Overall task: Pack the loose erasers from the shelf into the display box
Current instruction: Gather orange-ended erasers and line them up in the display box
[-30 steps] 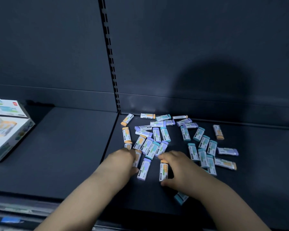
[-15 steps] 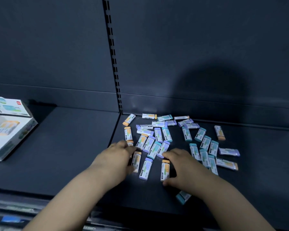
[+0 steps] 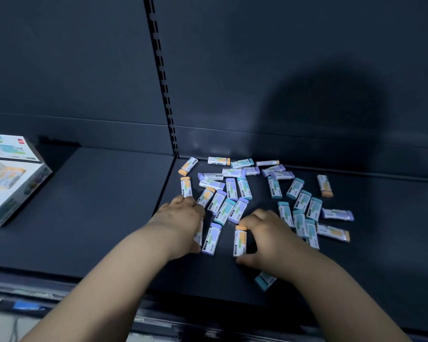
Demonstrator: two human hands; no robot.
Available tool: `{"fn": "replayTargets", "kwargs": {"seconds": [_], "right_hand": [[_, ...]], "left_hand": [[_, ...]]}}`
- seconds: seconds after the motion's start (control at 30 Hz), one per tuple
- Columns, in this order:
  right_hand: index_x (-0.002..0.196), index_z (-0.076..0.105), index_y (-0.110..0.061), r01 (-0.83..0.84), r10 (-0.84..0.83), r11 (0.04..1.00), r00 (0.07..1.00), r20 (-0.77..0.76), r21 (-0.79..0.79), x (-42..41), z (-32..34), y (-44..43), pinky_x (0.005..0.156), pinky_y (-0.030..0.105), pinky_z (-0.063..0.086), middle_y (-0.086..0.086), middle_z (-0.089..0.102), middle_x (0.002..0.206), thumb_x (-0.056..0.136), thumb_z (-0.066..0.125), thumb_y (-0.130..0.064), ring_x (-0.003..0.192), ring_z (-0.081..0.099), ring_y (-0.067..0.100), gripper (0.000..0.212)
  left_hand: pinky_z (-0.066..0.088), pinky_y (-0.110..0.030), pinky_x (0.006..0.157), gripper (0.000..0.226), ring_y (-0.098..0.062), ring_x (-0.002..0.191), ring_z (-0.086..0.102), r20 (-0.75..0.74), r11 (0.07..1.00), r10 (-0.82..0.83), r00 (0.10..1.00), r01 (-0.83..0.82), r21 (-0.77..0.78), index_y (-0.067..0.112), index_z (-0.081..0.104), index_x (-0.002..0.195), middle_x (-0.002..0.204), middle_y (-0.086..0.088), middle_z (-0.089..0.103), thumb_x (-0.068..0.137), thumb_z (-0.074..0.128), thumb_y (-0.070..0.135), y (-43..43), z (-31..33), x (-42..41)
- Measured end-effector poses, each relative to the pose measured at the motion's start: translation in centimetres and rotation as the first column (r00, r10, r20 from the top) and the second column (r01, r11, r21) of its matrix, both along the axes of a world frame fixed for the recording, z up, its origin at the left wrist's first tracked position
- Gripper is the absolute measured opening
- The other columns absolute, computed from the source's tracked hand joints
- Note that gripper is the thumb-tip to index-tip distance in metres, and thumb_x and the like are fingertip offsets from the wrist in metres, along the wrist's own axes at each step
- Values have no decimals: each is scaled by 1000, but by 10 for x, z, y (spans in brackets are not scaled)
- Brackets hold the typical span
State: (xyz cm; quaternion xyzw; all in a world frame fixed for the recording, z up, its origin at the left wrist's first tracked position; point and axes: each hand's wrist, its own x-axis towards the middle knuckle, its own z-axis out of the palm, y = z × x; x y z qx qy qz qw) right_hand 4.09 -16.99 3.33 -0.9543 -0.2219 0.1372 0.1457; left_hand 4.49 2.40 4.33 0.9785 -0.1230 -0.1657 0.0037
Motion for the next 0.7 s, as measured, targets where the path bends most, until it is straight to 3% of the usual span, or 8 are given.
{"fn": "replayTargets", "kwargs": {"seconds": [0.27, 0.4, 0.5, 0.7], "right_hand": [[125, 45, -27, -65, 35, 977, 989, 144, 202, 3, 1, 0, 98, 25, 32, -9, 43, 120, 72, 68, -43, 114, 37, 12, 60], [126, 46, -25, -76, 37, 967, 986, 163, 244, -1, 1, 10, 99, 23, 29, -8, 43, 122, 71, 70, -39, 115, 37, 12, 61], [125, 47, -24, -56, 9, 961, 985, 172, 272, -5, 4, 23, 98, 22, 29, -11, 43, 120, 69, 73, -37, 114, 37, 10, 63], [129, 40, -32, -25, -21, 954, 988, 151, 298, -18, 11, 83, 95, 9, 18, -25, 25, 114, 73, 73, -39, 113, 25, -7, 66]], "left_hand": [[28, -29, 99, 68, -12, 128, 32, 263, 991, 16, 965, 20, -132, 36, 33, 132, 133, 14, 41, 74, 65, 53, -18, -2, -25], [48, -30, 69, 71, -15, 92, 62, 370, 987, -10, 929, 69, -147, 27, 62, 108, 99, 10, 64, 46, 77, 58, -9, -9, -30], [46, -26, 65, 69, -12, 88, 59, 435, 982, 0, 900, 82, -169, 29, 64, 108, 100, 12, 64, 49, 70, 64, 7, -11, -33], [47, -29, 66, 81, -12, 90, 52, 537, 960, 21, 843, 134, -247, 24, 60, 118, 104, 8, 63, 45, 82, 51, 69, -7, -37]]}}
